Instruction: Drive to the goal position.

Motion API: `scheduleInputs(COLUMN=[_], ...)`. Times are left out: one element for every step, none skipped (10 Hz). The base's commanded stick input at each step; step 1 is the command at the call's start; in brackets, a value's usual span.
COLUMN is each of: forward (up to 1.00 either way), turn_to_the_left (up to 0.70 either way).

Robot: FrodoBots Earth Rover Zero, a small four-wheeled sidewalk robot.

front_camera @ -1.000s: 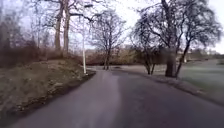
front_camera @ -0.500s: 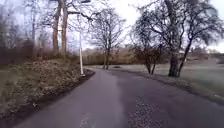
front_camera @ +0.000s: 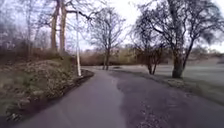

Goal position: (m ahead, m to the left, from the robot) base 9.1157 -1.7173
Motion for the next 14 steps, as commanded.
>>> scheduleInputs(forward=[1.00, 1.00, 1.00, 1.00, 1.00, 1.00, 1.00, 1.00, 1.00, 1.00, 1.00, 1.00, 1.00, 1.00], turn_to_the_left=[0.00, 0.00, 0.00, 0.00, 0.00, 0.00, 0.00, 0.00, 0.00, 0.00, 0.00, 0.00, 0.00, 0.00])
